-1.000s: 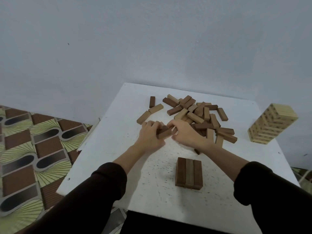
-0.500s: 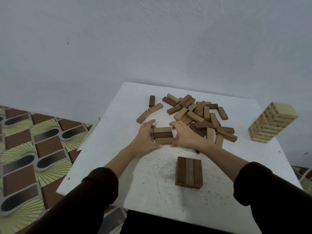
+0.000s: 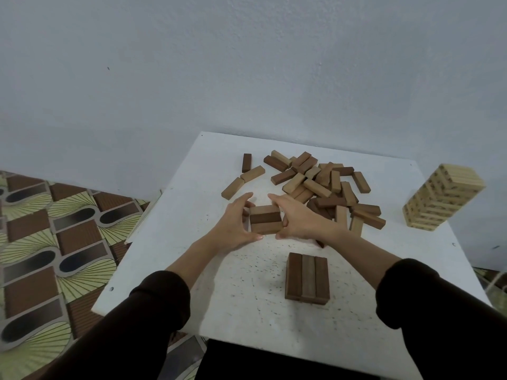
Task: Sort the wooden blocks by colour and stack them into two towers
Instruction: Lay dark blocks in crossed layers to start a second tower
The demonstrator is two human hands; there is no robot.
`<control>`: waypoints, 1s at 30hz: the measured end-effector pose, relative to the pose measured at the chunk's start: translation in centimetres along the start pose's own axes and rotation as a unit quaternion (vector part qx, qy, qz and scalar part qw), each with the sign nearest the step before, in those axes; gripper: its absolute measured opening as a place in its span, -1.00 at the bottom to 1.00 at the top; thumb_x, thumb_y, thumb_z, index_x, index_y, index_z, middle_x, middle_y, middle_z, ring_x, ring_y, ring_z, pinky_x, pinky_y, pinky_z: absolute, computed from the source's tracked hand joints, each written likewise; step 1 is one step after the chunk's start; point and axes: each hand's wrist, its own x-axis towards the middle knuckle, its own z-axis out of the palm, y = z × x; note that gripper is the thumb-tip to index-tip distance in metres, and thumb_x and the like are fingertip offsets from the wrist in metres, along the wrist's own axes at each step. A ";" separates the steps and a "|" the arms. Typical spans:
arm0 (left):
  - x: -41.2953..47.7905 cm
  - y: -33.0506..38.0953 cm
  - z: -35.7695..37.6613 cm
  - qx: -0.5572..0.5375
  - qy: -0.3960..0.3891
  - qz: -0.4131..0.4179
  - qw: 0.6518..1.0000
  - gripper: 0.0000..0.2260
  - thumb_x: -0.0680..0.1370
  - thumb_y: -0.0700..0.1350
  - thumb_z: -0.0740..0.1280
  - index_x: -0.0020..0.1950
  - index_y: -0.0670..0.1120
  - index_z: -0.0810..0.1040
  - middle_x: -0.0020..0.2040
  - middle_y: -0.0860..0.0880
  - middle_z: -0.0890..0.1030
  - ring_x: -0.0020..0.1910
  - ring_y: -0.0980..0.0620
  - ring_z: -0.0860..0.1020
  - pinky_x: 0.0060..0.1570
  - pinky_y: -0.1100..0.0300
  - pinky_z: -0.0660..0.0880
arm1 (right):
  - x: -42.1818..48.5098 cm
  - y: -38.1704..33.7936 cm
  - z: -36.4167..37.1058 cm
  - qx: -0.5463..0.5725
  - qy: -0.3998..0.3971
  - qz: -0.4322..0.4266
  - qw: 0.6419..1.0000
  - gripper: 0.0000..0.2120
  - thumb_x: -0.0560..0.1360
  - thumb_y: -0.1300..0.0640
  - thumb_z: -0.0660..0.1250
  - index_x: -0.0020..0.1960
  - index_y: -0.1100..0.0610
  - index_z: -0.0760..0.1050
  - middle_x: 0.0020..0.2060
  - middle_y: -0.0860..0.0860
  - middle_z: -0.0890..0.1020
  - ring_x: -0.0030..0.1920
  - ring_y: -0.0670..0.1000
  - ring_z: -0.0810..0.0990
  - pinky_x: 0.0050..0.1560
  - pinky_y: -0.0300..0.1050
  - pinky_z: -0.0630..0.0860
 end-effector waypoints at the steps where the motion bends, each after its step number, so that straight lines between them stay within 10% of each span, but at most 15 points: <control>1: -0.1 0.2 -0.1 0.004 0.000 -0.001 1.000 -0.14 0.36 -0.13 0.55 0.51 -0.06 0.11 0.28 -0.04 0.38 0.12 0.08 0.38 0.01 0.48 0.32 | 0.0 0.0 -0.1 -0.006 -0.001 -0.004 1.000 -0.11 0.39 0.20 0.48 0.54 0.15 0.00 0.36 0.10 0.27 0.05 -0.02 0.36 0.06 -0.26 0.29; 12: -2.3 5.8 -0.5 -0.001 -0.027 0.073 0.997 -0.10 0.31 -0.11 0.58 0.50 0.01 0.12 0.18 0.07 0.42 0.17 0.12 0.39 0.12 0.34 0.34 | -7.5 -0.7 -2.8 -0.011 0.090 -0.023 0.996 -0.19 0.36 0.08 0.47 0.49 0.03 0.12 0.15 -0.09 0.35 -0.08 -0.24 0.34 -0.11 -0.41 0.31; 30: -7.7 7.2 3.7 0.021 -0.131 0.079 0.988 -0.04 0.31 -0.07 0.58 0.53 0.07 0.03 0.32 0.08 0.34 0.31 0.13 0.27 0.29 0.22 0.25 | -14.9 0.6 1.6 -0.049 0.109 -0.031 0.992 -0.10 0.33 -0.06 0.51 0.50 0.09 0.09 0.27 0.00 0.38 0.24 -0.02 0.32 0.25 -0.19 0.29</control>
